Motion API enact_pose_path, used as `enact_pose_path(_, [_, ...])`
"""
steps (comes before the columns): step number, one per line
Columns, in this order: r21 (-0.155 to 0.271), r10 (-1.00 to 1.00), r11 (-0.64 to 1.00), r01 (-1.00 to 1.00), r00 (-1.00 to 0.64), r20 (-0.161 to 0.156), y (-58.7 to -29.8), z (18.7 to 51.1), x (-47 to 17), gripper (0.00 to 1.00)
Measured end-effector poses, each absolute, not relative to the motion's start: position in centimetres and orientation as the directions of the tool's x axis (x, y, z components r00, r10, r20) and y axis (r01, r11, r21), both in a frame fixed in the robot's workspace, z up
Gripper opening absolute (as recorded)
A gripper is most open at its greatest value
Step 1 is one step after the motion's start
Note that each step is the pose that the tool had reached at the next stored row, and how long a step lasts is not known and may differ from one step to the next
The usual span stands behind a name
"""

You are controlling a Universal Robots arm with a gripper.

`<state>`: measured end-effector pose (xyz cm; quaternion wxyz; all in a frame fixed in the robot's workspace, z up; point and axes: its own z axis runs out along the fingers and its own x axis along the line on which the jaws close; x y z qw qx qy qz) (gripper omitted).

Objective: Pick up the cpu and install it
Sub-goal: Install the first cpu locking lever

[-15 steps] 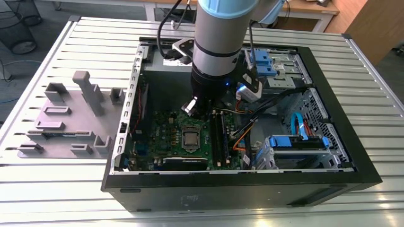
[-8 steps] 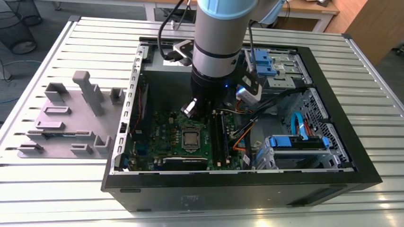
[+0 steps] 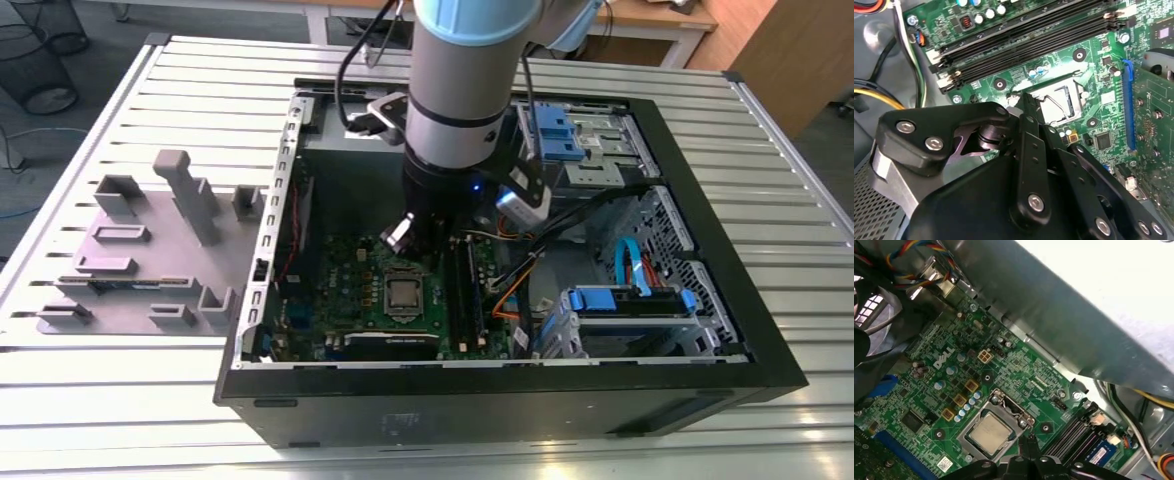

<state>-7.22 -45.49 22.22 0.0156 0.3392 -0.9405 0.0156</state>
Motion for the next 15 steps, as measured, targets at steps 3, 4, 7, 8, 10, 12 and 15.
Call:
enact_pose_path(3, [-0.027,-0.633,0.773,-0.634,-0.773,0.047,-45.49,22.06,-7.29,0.10])
enact_pose_path(4, [-0.030,-0.631,0.774,-0.633,-0.774,0.049,-45.50,22.01,-7.31,0.10])
enact_pose_path(7, [-0.037,-0.626,0.777,-0.628,-0.778,0.055,-45.53,21.88,-7.33,0.10])
enact_pose_path(8, [-0.039,-0.623,0.780,-0.625,-0.780,0.057,-45.54,21.85,-7.33,0.10])
enact_pose_path(10, [-0.044,-0.613,0.787,-0.615,-0.788,0.059,-45.55,21.81,-7.33,0.10])
enact_pose_path(12, [-0.047,-0.602,0.795,-0.604,-0.796,0.060,-45.56,21.77,-7.33,0.10])
enact_pose_path(15, [-0.050,-0.583,0.809,-0.586,-0.810,0.061,-45.59,21.70,-7.34,0.10])
